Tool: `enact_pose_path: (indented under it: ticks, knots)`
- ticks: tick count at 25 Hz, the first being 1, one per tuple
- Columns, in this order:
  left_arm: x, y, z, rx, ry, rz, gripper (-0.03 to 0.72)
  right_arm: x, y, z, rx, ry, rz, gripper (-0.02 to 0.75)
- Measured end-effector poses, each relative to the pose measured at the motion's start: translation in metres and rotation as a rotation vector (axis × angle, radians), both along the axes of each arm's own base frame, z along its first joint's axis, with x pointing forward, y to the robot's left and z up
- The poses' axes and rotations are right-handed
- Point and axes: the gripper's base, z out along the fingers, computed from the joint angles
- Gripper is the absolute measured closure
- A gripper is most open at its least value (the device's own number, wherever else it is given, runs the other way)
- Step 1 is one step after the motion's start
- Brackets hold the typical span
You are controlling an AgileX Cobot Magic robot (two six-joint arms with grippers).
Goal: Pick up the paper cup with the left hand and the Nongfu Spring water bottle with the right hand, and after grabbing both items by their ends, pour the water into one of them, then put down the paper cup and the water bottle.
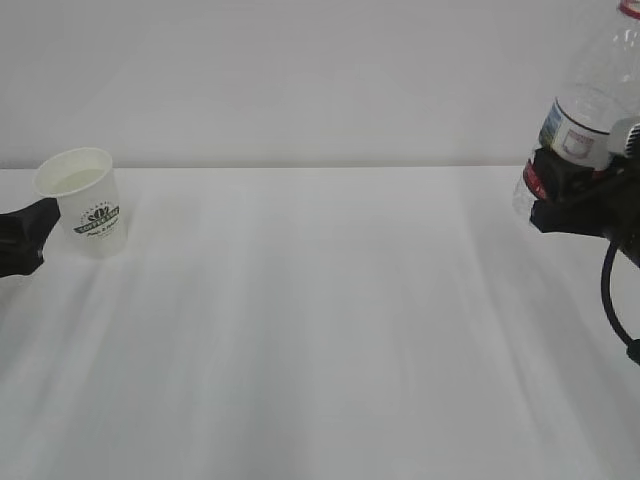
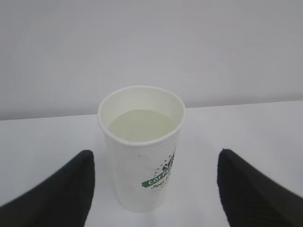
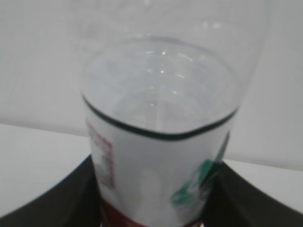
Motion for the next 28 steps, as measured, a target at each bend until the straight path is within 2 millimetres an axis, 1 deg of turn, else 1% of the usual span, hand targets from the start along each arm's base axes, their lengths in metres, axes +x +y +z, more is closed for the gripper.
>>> enact_pose_path:
  ticks: [6, 19, 28]
  knots:
    - [0.000, 0.000, 0.000, 0.001, 0.000, -0.002, 0.101, 0.007, 0.000, -0.010, -0.022, 0.026, -0.006, 0.328]
    - [0.000, -0.001, -0.001, 0.004, 0.006, -0.011, 0.103, 0.043, 0.002, -0.016, -0.021, 0.001, -0.016, 0.329]
    - [0.000, -0.001, -0.001, 0.004, 0.006, -0.011, 0.111, 0.060, 0.003, -0.040, -0.023, 0.050, -0.022, 0.328]
